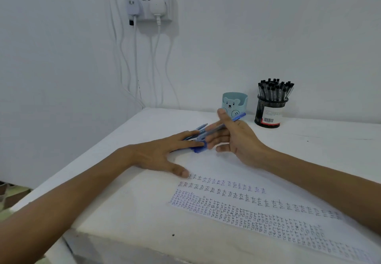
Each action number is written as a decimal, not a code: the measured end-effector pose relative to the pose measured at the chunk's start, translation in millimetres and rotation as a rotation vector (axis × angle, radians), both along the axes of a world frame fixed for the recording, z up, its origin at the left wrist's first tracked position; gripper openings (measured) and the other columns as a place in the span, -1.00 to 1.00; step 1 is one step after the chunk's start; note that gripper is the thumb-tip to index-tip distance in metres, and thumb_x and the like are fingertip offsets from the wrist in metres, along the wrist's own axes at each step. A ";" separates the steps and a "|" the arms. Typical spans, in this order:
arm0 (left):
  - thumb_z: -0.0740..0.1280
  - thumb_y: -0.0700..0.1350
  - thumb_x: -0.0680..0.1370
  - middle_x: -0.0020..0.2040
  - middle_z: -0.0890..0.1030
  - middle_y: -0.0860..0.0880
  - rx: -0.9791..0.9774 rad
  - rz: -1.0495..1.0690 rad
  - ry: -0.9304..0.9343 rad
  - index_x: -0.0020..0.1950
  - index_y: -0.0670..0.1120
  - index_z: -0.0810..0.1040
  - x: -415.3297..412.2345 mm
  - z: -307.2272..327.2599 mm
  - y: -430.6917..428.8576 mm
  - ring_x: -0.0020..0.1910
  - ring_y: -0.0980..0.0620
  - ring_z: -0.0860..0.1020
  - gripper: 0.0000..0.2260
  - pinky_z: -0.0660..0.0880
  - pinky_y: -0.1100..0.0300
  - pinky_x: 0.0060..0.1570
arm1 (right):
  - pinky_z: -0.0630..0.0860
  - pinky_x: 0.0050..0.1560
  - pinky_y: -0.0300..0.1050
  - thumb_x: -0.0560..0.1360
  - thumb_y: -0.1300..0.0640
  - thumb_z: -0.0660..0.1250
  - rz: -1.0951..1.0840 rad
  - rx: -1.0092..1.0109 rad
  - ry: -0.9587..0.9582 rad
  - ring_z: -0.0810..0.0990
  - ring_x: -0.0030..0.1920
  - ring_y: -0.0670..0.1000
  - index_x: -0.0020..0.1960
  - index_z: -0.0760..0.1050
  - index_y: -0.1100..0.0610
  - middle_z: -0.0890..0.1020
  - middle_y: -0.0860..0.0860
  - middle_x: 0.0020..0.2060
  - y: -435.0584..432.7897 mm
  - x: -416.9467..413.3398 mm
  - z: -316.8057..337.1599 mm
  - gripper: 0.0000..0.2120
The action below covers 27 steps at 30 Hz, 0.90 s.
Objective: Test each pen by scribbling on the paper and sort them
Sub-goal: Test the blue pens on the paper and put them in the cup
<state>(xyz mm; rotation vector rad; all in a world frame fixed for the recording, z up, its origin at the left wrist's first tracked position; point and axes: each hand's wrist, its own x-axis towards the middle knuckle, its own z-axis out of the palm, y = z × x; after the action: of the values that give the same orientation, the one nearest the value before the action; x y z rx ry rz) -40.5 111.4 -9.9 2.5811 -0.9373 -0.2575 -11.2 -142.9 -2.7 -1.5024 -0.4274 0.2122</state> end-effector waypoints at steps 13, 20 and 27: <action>0.18 0.24 0.67 0.66 -0.03 0.28 0.014 0.084 -0.113 0.61 0.31 0.14 2.8 -12.1 -4.0 0.60 0.38 -0.07 -0.48 -0.05 0.40 0.52 | 0.69 -0.16 -0.11 0.70 0.08 0.15 0.142 -0.011 0.111 0.72 -0.18 0.17 0.01 0.66 0.27 0.71 0.32 -0.08 -7.6 -7.4 -10.6 -0.63; 0.40 0.33 0.52 0.65 -0.28 0.27 0.086 0.055 -0.082 0.57 0.49 0.00 -1.7 -10.5 -5.9 0.63 0.14 -0.32 -0.24 -0.19 0.05 0.61 | 0.62 -0.29 -0.16 0.66 0.26 0.20 0.089 -0.113 0.047 0.65 -0.27 0.14 0.09 0.58 0.35 0.68 0.29 -0.17 -18.6 -13.1 -10.9 -0.79; 0.40 0.26 0.56 0.63 -0.22 0.36 0.011 -0.044 -0.174 0.56 0.44 0.18 -6.6 -11.6 -15.3 0.62 0.19 -0.34 -0.36 -0.26 -0.10 0.61 | 0.27 -0.55 -0.27 0.64 -0.01 0.29 0.051 -0.093 0.019 0.43 -0.51 -0.04 -0.11 0.54 0.18 0.57 0.11 -0.38 -22.0 -13.6 -11.1 -0.72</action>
<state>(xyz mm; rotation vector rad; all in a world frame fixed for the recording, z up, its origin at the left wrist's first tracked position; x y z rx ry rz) -47.2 96.1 -21.4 2.6275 -1.0568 -0.0503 -24.8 -164.9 -13.8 -1.5805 -0.4457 0.2894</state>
